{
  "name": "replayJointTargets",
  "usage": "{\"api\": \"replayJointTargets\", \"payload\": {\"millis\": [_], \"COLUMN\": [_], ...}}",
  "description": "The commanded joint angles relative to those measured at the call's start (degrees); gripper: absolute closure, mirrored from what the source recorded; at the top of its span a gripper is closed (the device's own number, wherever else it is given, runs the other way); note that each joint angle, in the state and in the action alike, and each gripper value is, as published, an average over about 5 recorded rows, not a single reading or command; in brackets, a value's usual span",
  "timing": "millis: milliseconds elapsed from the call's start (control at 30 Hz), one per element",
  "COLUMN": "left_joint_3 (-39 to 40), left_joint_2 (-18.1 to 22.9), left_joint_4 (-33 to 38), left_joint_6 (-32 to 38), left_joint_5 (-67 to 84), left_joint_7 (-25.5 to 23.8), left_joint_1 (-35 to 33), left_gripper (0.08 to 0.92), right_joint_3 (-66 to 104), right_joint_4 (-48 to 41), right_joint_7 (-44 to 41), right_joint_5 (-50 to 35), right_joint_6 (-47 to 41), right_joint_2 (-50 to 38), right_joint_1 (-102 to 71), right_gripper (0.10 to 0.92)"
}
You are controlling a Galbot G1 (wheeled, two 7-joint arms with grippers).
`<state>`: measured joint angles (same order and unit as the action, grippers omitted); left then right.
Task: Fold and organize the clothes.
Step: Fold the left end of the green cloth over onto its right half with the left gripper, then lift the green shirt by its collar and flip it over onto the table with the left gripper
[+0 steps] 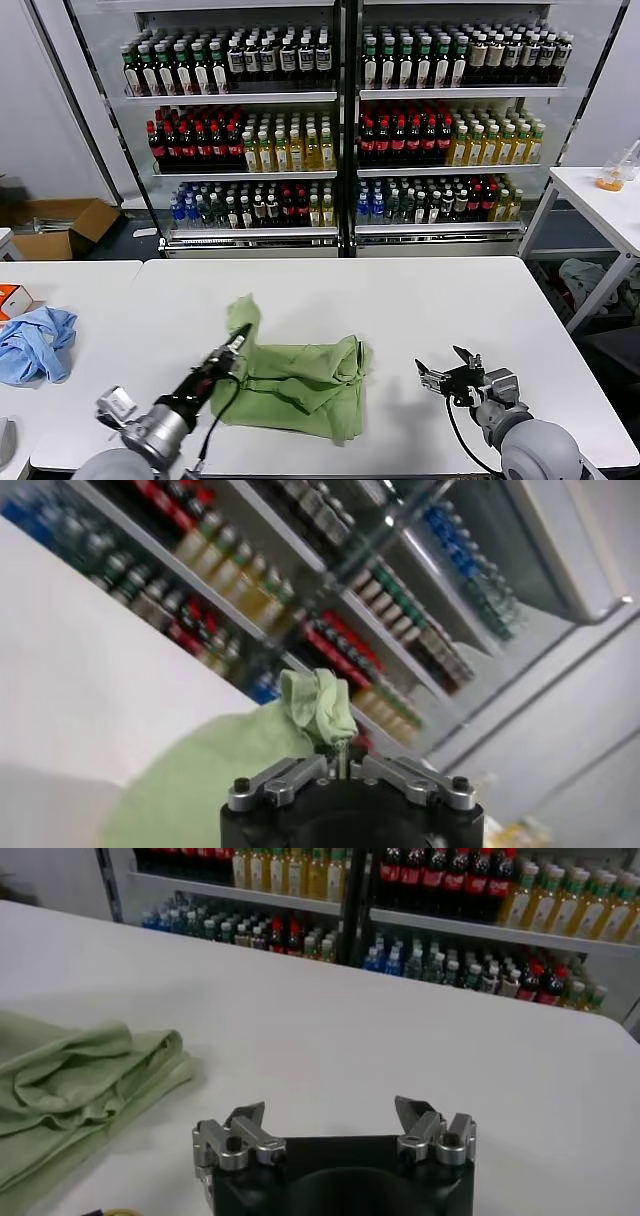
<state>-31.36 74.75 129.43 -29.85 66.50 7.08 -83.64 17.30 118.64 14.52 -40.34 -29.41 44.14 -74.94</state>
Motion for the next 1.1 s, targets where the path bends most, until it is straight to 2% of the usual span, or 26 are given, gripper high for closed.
{"api": "replayJointTargets", "payload": {"millis": [33,300,400,667,833,967,1100], "left_joint_3": [14.4,18.0,18.2,16.3,10.3,5.1,1.2], "left_joint_2": [2.8,3.1,3.3,4.4,5.8,4.3,2.3], "left_joint_4": [-6.8,-10.2,-9.6,-7.2,-6.0,-7.0,-8.4], "left_joint_6": [0.2,-0.3,-0.3,-0.2,2.4,4.9,4.8], "left_joint_5": [-3.0,-9.4,-10.2,-9.5,-13.9,-23.3,-26.5], "left_joint_7": [-0.3,-1.9,-2.6,-3.1,-1.4,-0.3,0.0], "left_joint_1": [3.3,3.8,3.5,2.2,0.9,0.1,-1.3], "left_gripper": [0.89,0.884,0.832,0.599,0.461,0.339,0.231], "right_joint_3": [-0.3,-0.2,-0.3,-0.4,-0.3,-0.4,-0.5], "right_joint_4": [-0.4,-0.9,-1.1,-1.3,-1.4,-1.5,-1.6], "right_joint_7": [0.0,-0.1,-0.1,-0.2,-0.2,-0.3,-0.4], "right_joint_5": [0.0,-0.1,0.0,0.0,0.1,0.2,0.1], "right_joint_6": [0.1,0.4,0.5,0.5,0.5,0.7,0.8], "right_joint_2": [0.1,0.2,0.3,0.6,0.9,0.7,0.5], "right_joint_1": [0.6,0.8,0.8,0.9,0.9,0.7,1.1], "right_gripper": [0.203,0.203,0.203,0.203,0.203,0.203,0.203]}}
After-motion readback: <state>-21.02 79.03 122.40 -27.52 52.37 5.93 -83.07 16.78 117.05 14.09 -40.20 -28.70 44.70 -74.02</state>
